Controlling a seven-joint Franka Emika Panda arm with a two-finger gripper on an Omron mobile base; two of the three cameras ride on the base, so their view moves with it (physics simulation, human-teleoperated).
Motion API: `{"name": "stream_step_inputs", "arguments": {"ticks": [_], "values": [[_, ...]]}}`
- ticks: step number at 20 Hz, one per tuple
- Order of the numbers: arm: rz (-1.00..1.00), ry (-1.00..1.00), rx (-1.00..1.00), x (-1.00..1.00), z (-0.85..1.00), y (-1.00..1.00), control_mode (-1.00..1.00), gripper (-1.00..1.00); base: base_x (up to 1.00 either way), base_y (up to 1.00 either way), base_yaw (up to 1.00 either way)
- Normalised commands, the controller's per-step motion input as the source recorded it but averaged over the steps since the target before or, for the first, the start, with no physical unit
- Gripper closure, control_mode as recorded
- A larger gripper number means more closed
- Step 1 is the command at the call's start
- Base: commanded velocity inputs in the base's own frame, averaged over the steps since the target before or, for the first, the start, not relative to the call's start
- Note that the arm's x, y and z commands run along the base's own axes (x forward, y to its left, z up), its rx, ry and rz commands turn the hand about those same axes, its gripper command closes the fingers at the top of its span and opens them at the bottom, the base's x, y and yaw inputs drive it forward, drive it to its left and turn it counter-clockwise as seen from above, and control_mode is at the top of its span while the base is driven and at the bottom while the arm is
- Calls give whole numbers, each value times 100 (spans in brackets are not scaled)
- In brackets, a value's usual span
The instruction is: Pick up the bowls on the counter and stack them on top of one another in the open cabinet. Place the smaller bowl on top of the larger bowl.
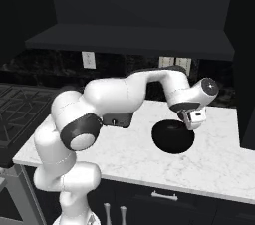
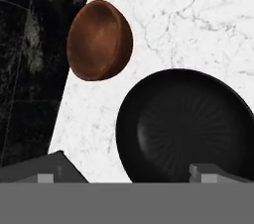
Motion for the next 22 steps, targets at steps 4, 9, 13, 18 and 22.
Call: {"name": "stream_step_inputs", "arguments": {"ticks": [4,9,13,18,22], "values": [[-5,0,8,66,-49,-98,-100,-100,0,0,0],[-5,0,0,49,-69,-67,-100,-100,0,0,0],[-1,0,13,33,-7,-58,-100,-100,0,0,0],[0,0,10,42,-3,-6,-100,-100,0,0,0],[0,0,0,48,-43,59,-100,-100,0,0,0]]}}
